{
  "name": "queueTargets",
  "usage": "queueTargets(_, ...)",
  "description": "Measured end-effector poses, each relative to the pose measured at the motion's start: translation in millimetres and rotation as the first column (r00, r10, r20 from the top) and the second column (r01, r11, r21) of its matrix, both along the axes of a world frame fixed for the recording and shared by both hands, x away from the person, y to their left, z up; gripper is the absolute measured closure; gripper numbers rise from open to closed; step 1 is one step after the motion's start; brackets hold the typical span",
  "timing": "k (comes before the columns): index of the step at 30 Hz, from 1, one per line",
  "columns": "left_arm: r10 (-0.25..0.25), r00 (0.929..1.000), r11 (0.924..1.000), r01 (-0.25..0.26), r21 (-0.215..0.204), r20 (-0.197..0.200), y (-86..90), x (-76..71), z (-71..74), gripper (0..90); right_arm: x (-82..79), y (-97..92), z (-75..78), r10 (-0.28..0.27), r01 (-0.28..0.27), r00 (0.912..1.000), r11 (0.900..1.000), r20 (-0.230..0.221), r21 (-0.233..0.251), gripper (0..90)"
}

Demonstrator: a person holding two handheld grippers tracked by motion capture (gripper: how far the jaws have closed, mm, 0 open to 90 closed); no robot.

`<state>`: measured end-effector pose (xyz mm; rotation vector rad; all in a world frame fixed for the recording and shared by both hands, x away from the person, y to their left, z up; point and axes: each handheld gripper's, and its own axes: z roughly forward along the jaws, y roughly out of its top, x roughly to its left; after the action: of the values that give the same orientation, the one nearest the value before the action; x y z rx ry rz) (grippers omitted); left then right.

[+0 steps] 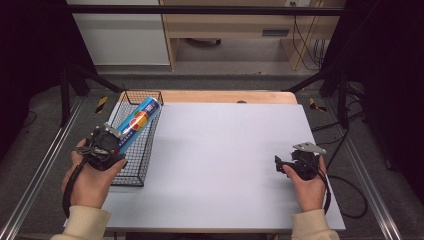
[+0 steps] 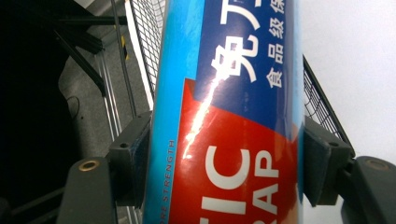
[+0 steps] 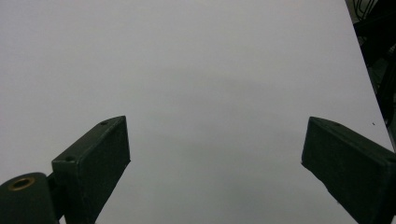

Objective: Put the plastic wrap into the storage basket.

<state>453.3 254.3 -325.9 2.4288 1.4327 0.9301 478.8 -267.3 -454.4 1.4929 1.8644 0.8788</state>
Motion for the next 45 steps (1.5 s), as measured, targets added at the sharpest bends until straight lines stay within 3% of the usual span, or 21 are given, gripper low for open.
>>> queueTargets(14,0.058,0.9978,0.9983,-0.059,-0.007,-0.03,3.1,10.5,-7.3,30.9,0.3,-0.6,-0.4,0.005,-0.005,1.0,1.0,-0.004,0.004,8.2)
queueTargets(19,0.093,0.9927,0.9956,-0.094,0.003,-0.076,5.8,18.7,-12.0,31.1,0.4,-0.7,-0.3,0.007,-0.007,1.0,0.9999,-0.003,0.009,8.2)
queueTargets(29,0.132,0.9843,0.9911,-0.128,0.037,-0.118,5.3,32.6,-14.6,31.2,1.1,-1.6,-0.7,0.014,-0.014,0.9999,0.9998,-0.006,0.014,8.2)
queueTargets(36,0.141,0.9794,0.99,-0.137,0.032,-0.145,4.9,38.3,-21.5,31.3,1.5,-1.4,-1.1,0.016,-0.016,0.9998,0.9997,-0.012,0.018,8.2)
queueTargets(45,0.162,0.9672,0.9867,-0.157,0.041,-0.195,7.7,47.2,-29.8,31.4,2.0,0.4,-1.8,0.024,-0.024,0.9996,0.9997,-0.015,0.009,8.3)
